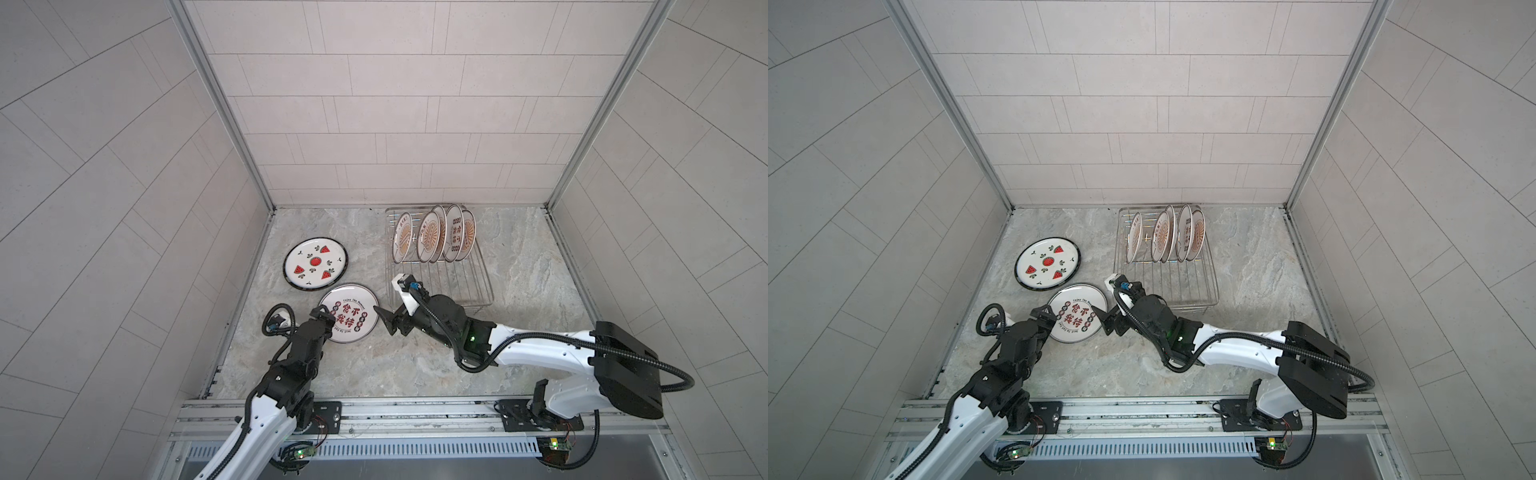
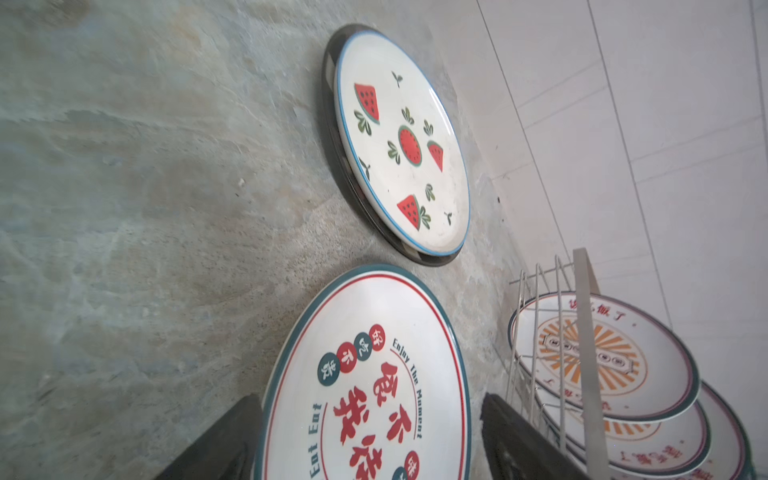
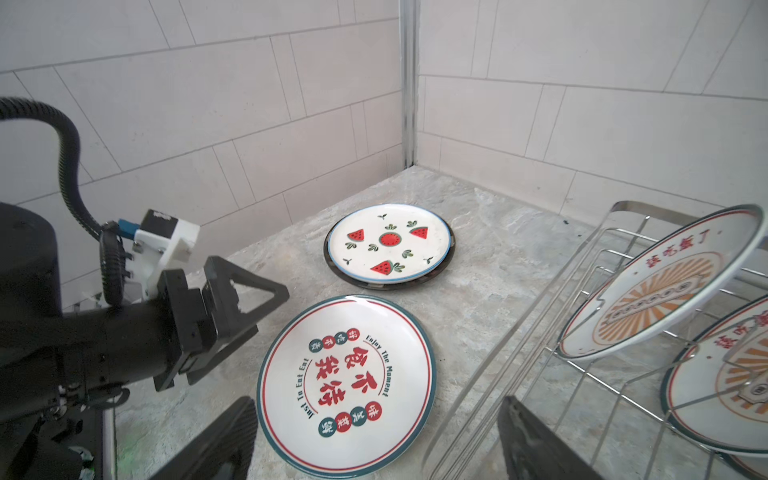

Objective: Unload the plates from the dish rack
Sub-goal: 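Open the left gripper off the plate rim and lift it away, then move the right gripper over the rack to the sunburst plate while left draws back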

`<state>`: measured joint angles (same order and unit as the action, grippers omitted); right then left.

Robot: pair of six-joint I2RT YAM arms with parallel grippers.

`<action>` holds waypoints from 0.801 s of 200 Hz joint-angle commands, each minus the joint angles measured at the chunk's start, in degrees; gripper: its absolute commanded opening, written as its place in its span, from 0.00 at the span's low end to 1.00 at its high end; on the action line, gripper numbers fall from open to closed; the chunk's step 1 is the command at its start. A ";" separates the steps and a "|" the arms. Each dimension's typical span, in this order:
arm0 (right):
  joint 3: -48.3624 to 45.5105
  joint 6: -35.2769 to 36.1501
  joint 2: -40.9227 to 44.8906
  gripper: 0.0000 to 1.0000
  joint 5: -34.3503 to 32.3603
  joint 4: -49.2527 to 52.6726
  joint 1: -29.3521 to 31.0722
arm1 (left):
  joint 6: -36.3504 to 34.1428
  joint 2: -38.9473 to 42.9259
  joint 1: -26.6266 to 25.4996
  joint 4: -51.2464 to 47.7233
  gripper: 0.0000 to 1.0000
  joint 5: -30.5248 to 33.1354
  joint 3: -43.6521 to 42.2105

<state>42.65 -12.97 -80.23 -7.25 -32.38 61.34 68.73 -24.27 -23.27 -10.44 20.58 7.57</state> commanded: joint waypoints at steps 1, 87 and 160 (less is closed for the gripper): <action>-1.84 -0.36 4.07 0.92 -4.36 -3.65 -0.15 | -11.12 -2.94 -0.31 10.47 0.98 -3.07 1.82; -0.83 -5.78 13.89 1.00 -9.13 13.14 -10.36 | -26.88 -16.69 -2.58 38.81 1.00 -24.50 2.67; 5.10 -5.83 17.44 1.00 -11.05 27.26 -20.19 | -28.60 -28.55 -6.00 56.31 1.00 -37.02 2.77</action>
<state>44.42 -17.28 -63.59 -16.91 -11.68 43.70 41.28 -49.39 -28.51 36.67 -11.31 8.82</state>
